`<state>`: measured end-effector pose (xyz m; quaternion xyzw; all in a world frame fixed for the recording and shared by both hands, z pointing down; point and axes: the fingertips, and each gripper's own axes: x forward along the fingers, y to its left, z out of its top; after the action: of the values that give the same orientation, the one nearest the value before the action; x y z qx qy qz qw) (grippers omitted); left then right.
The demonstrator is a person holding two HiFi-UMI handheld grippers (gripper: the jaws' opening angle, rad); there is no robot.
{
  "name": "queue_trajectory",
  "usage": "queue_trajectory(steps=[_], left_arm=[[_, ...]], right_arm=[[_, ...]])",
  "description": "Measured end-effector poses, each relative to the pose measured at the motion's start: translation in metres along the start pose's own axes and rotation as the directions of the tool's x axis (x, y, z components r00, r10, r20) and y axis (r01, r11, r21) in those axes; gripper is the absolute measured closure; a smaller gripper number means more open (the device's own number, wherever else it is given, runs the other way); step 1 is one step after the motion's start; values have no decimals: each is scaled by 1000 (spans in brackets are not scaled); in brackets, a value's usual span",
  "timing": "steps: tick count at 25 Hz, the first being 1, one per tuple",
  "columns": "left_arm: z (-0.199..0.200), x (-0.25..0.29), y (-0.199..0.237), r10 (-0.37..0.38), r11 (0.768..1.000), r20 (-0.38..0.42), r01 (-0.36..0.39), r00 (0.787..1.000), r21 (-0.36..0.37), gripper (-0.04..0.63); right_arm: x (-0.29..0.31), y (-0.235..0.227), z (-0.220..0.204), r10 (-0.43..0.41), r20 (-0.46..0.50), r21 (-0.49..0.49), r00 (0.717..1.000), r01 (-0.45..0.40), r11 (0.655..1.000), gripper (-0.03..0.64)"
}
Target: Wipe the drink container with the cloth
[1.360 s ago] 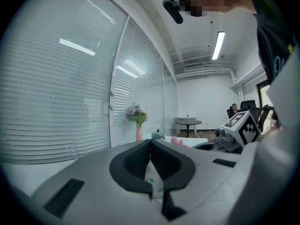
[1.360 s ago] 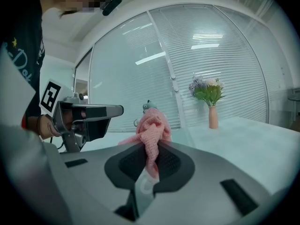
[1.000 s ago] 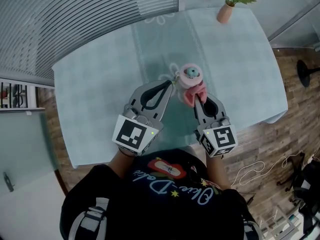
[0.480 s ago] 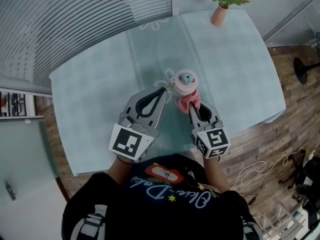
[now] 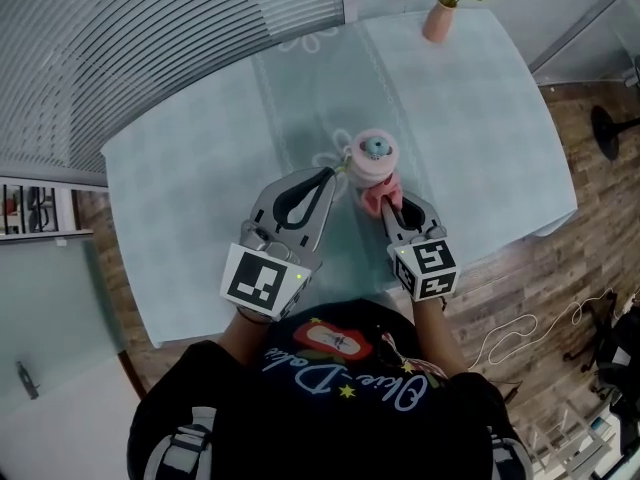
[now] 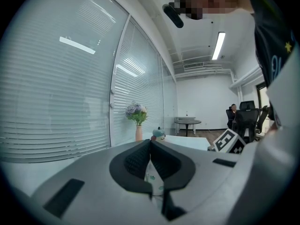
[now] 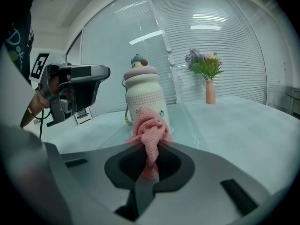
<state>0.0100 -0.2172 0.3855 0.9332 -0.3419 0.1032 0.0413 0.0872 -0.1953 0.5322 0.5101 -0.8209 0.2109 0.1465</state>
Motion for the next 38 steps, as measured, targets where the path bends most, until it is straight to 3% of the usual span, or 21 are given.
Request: queue_trajectory(steps=[12, 22, 29, 38], left_arm=[[5, -6, 2, 33, 999, 25, -33, 999, -5, 591], [6, -18, 3, 50, 998, 36, -48, 998, -46, 591], [12, -19, -5, 38, 999, 53, -36, 998, -32, 591], [16, -24, -18, 22, 999, 66, -21, 998, -24, 591]], right_arm=[[10, 1, -17, 20, -161, -76, 987, -32, 997, 591], [4, 4, -19, 30, -172, -104, 985, -48, 993, 591], [-28, -6, -8, 12, -96, -91, 995, -20, 996, 589], [-68, -20, 49, 11, 79, -98, 997, -3, 995, 589]])
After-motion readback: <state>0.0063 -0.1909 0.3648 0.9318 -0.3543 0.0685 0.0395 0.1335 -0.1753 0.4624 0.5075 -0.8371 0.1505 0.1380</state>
